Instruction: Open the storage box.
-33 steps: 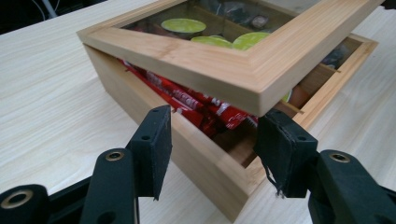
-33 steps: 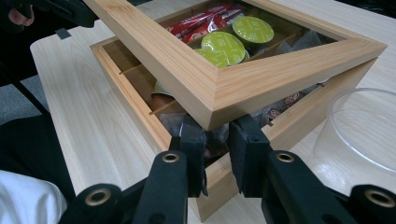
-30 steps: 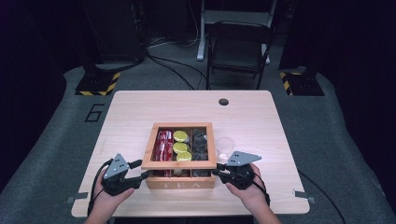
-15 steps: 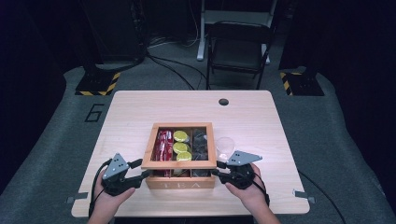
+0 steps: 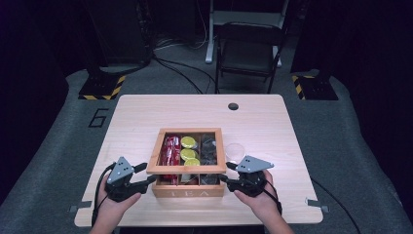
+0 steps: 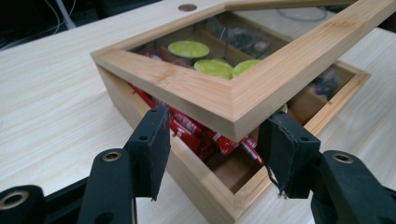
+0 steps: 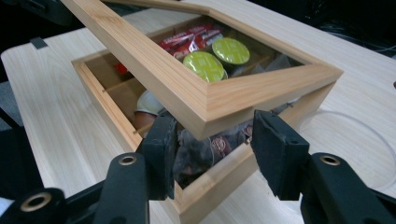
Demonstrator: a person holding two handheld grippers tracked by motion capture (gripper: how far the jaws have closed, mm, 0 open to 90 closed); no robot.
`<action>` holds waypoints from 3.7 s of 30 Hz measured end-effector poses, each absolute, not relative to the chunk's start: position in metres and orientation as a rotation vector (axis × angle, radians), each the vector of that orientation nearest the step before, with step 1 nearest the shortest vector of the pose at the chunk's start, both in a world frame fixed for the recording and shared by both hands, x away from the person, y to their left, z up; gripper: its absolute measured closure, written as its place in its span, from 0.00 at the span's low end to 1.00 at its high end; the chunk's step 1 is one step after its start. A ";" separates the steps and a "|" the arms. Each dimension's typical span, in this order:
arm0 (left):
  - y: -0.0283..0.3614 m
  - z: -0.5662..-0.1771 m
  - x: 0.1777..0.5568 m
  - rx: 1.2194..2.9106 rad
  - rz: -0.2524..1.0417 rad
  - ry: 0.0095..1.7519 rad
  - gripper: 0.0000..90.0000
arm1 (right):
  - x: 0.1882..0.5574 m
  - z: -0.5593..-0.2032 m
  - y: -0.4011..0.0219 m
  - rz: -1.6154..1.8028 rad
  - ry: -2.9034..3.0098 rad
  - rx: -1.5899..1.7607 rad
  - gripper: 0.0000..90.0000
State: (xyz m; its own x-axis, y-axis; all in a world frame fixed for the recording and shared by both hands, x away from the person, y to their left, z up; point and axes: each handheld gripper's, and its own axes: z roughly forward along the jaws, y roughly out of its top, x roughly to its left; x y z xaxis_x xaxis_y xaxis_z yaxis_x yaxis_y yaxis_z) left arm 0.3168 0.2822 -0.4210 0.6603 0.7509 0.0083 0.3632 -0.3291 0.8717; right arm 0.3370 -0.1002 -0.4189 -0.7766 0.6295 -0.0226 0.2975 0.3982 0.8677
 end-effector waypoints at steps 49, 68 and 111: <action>0.277 -0.364 0.365 1.864 0.599 0.875 0.53 | 0.376 -0.359 -0.094 1.390 2.181 0.840 0.59; 0.281 -0.355 0.386 1.817 0.577 0.910 0.62 | 0.392 -0.347 -0.092 1.413 2.129 0.843 0.59; 0.284 -0.356 0.390 1.788 0.577 0.878 0.61 | 0.369 -0.439 -0.072 1.317 2.354 0.853 0.60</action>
